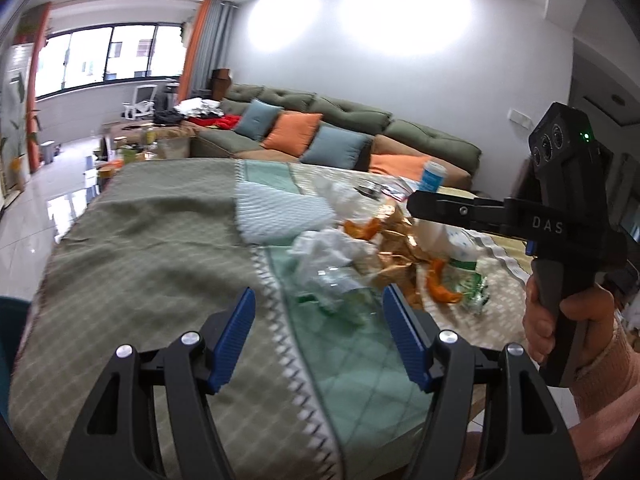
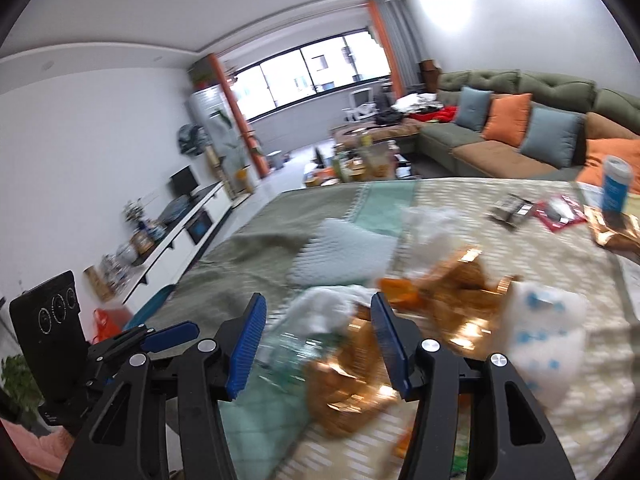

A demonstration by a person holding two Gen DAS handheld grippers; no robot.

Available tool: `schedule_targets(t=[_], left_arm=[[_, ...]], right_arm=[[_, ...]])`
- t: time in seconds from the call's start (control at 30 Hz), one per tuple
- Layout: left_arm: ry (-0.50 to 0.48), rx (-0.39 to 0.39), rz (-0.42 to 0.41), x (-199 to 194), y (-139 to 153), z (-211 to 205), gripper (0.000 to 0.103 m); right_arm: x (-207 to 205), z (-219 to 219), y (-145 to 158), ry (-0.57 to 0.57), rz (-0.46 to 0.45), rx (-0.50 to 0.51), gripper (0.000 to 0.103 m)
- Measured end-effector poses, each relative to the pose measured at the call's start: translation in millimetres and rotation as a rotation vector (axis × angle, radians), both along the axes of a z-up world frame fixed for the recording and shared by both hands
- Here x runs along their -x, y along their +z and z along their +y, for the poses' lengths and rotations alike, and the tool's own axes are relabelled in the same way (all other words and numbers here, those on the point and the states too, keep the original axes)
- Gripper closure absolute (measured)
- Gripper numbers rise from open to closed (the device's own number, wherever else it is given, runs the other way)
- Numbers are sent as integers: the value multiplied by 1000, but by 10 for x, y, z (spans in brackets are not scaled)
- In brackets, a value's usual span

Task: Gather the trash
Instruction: 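Grasp the plastic bottle with the left tool while the right tool grasps a cup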

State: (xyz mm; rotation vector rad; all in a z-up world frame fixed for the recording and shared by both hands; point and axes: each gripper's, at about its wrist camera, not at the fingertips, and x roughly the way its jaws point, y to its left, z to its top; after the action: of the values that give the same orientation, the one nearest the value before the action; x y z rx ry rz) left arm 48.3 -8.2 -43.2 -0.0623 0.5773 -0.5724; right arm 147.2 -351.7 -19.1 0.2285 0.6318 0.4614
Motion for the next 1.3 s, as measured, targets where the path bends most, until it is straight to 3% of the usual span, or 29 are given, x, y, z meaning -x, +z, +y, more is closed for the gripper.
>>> schedule_targets(t=[0.37, 0.53, 0.87, 0.97, 1.13, 1.3], left_arm=[[-19, -6, 102, -297, -166, -289, 41], [-34, 4, 146, -369, -239, -306, 50], [-49, 16, 176, -394, -295, -265, 86], [-44, 20, 179, -395, -297, -248, 86], [-29, 24, 169, -364, -268, -190, 86], [-19, 27, 146, -291, -191, -125, 87]], right_arm=[[106, -760, -103, -182, -5, -12, 48], [119, -1146, -175, -287, 6, -13, 47], [17, -1521, -592, -334, 135, -135, 46], [11, -1524, -619, -313, 142, -168, 46], [12, -1496, -610, -282, 143, -190, 63], [32, -1459, -542, -257, 130, -199, 89]])
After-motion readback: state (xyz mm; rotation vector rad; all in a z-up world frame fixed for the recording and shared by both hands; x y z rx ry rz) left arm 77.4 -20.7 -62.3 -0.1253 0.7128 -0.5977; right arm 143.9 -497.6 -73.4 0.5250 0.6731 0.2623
